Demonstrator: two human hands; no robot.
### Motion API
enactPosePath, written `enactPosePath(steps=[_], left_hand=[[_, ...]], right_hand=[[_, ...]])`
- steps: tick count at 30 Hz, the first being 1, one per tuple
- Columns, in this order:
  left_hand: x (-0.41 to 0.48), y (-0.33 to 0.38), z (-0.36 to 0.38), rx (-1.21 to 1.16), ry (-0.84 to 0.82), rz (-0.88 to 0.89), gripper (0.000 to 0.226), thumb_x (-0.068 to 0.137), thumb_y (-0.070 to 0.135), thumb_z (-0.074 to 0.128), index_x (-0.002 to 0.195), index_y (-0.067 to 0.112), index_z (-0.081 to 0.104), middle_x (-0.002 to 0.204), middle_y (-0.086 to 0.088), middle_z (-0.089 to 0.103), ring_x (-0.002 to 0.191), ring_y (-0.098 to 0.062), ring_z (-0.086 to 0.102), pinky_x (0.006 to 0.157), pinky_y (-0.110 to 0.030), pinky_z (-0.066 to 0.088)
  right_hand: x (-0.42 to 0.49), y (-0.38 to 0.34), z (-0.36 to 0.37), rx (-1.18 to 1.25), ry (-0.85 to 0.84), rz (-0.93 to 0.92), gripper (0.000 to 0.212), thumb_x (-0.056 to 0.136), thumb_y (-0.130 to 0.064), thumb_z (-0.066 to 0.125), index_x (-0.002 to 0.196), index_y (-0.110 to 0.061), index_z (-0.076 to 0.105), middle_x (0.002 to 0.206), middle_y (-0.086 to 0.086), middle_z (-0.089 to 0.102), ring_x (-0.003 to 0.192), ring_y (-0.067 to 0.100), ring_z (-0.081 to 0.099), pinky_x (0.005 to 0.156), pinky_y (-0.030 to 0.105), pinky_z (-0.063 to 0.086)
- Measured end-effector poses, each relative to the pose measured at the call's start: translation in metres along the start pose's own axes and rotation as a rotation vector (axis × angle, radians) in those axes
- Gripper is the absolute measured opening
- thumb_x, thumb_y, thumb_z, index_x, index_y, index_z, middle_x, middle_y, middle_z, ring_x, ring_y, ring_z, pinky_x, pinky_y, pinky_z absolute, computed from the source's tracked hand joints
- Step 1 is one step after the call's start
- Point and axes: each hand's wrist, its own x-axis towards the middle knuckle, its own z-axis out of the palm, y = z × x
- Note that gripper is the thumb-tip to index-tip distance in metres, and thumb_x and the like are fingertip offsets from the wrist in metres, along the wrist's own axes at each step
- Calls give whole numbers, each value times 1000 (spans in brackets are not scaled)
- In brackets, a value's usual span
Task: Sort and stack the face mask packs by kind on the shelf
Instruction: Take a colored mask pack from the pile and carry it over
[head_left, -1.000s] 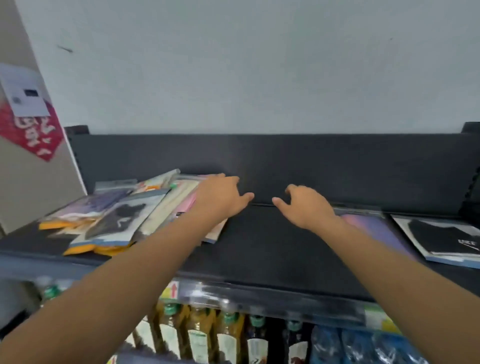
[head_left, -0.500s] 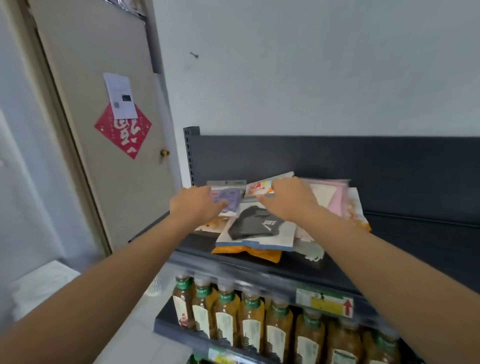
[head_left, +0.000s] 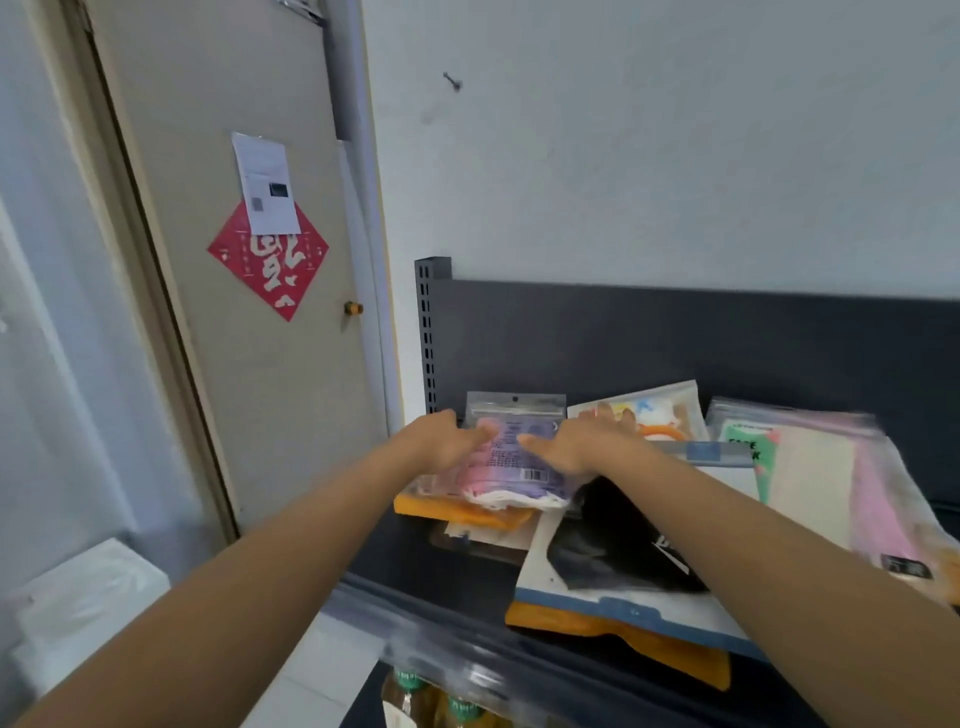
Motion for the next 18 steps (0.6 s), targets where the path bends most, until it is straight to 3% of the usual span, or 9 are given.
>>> enactPosePath(steps=[3, 6, 8, 13, 16, 18], left_hand=[[10, 3, 1, -94, 10, 100, 45, 97, 51, 44, 118, 13, 55, 119, -9, 60, 114, -29, 56, 86, -31, 40], [18, 7, -7, -195, 49, 151, 33, 95, 48, 50, 87, 17, 54, 88, 0, 59, 84, -19, 54, 66, -28, 38], [22, 11, -19, -212, 56, 201, 37, 95, 46, 51, 69, 20, 48, 73, 2, 54, 70, -15, 51, 60, -26, 38], [18, 20, -44, -243, 2, 316, 37, 90, 39, 61, 64, 15, 48, 65, -2, 52, 59, -19, 52, 62, -31, 47], [4, 25, -52, -275, -14, 406, 39, 89, 35, 63, 61, 17, 43, 60, 2, 45, 54, -14, 44, 51, -26, 37], [-7, 30, -53, -287, -37, 492, 39, 91, 30, 62, 59, 21, 42, 58, 4, 42, 52, -11, 41, 48, -23, 32]], right_hand=[[12, -9, 2, 90, 0, 37, 86, 85, -77, 13, 147, -23, 36, 159, 12, 22, 148, 36, 6, 118, 56, 2], [17, -16, -5, 164, 19, 50, 94, 79, -83, 13, 146, -23, 39, 156, 13, 28, 146, 38, 12, 118, 56, 7], [20, -19, -12, 236, 59, 73, 101, 72, -87, 12, 143, -23, 43, 153, 12, 37, 143, 36, 25, 116, 55, 18], [-14, -23, -32, 529, 186, 153, 61, 97, -52, 38, 135, -6, 51, 136, 15, 53, 123, 31, 51, 99, 35, 40], [-32, -24, -35, 634, 291, 240, 64, 94, -48, 50, 134, 1, 47, 125, 17, 58, 105, 28, 56, 80, 30, 41], [-48, -24, -36, 686, 353, 324, 71, 90, -48, 55, 140, 1, 37, 135, 18, 53, 112, 31, 55, 84, 33, 43]])
